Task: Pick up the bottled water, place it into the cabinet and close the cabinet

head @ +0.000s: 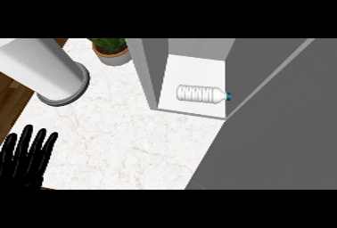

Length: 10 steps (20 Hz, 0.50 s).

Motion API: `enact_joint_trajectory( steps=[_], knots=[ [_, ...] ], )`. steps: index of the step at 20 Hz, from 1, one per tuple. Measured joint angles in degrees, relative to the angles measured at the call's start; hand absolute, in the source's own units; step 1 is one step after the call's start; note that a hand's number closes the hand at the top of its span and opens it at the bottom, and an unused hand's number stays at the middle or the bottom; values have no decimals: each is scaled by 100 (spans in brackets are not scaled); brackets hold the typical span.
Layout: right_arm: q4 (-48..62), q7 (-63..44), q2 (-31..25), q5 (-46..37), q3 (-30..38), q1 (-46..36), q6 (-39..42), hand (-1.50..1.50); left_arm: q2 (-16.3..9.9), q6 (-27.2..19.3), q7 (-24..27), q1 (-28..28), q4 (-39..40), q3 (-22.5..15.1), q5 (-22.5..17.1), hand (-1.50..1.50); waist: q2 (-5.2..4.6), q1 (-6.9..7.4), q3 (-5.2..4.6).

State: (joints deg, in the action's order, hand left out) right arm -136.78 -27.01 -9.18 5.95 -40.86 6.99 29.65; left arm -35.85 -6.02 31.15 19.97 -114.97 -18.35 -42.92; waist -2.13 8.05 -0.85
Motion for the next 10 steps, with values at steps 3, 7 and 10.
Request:
enact_joint_trajectory(
  steps=[3,7,10],
  knots=[
    [212,-151,64,719,-6,90,116,150,-44,100,6,-50,-19,22,-11,-150,-56,125,-5],
    [404,-261,94,1352,-17,156,74,150,-100,166,-10,-45,-19,67,-32,-150,-43,134,-1],
    [420,-147,103,1517,130,306,-137,150,-112,173,3,-11,-1,128,-59,-150,-20,32,4]
  ],
)
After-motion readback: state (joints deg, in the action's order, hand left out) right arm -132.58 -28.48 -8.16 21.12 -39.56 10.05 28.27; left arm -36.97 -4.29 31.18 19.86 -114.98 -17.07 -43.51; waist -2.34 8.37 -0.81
